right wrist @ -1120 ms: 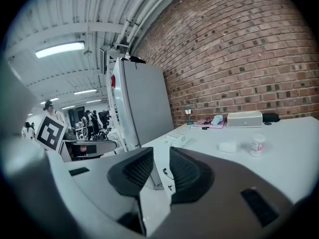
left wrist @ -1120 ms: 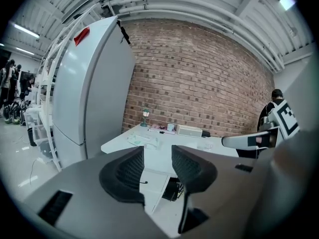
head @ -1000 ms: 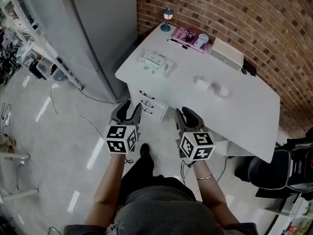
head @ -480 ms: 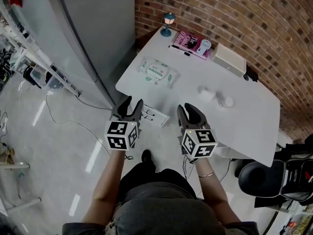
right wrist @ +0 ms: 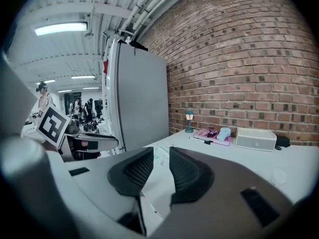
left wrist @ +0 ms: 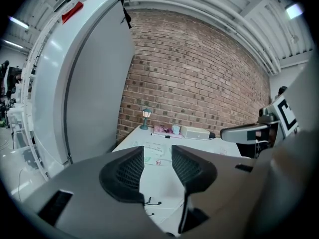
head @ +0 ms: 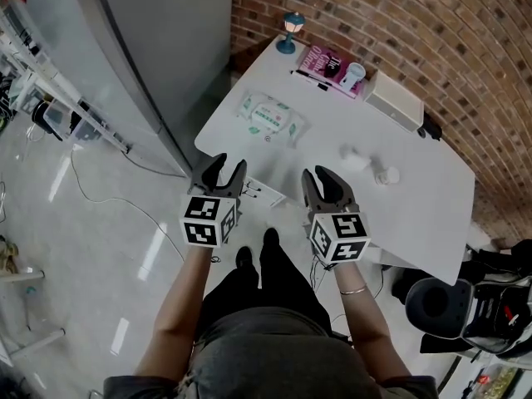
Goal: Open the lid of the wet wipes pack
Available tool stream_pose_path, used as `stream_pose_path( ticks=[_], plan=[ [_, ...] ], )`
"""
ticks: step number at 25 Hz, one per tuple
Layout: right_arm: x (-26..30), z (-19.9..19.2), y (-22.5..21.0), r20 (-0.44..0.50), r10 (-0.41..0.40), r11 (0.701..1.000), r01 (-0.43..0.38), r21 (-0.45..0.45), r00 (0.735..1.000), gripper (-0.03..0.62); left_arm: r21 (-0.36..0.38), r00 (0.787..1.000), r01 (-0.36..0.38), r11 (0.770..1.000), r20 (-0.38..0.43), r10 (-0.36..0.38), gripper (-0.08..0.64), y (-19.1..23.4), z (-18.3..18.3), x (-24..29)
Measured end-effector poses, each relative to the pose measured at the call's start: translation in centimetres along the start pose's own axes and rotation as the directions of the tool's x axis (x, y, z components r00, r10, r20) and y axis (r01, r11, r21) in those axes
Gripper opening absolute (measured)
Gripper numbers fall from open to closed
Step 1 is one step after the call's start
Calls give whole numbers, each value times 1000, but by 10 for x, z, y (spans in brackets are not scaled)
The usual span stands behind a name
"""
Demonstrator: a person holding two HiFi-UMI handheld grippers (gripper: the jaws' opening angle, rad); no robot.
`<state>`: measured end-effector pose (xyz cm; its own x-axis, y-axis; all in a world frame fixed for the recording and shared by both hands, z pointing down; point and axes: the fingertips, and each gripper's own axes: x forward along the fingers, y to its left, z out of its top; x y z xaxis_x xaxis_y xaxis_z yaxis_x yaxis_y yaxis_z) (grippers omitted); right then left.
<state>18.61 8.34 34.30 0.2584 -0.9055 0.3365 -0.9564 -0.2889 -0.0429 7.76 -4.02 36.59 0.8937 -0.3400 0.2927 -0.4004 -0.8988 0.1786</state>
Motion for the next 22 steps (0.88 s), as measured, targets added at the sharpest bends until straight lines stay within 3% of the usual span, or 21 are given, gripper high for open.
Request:
stream_pose_path(
  ticks=[10,22],
  plan=[
    [46,25,-12,3,68,995,-68,-73,998,104,-25,999,-53,998,-10,52,164,19,6,23],
    [107,38,-18,-60,177,970,-185,-161,982,100,-48,994,-104,993,-29,102,164,40,4,56]
  ],
)
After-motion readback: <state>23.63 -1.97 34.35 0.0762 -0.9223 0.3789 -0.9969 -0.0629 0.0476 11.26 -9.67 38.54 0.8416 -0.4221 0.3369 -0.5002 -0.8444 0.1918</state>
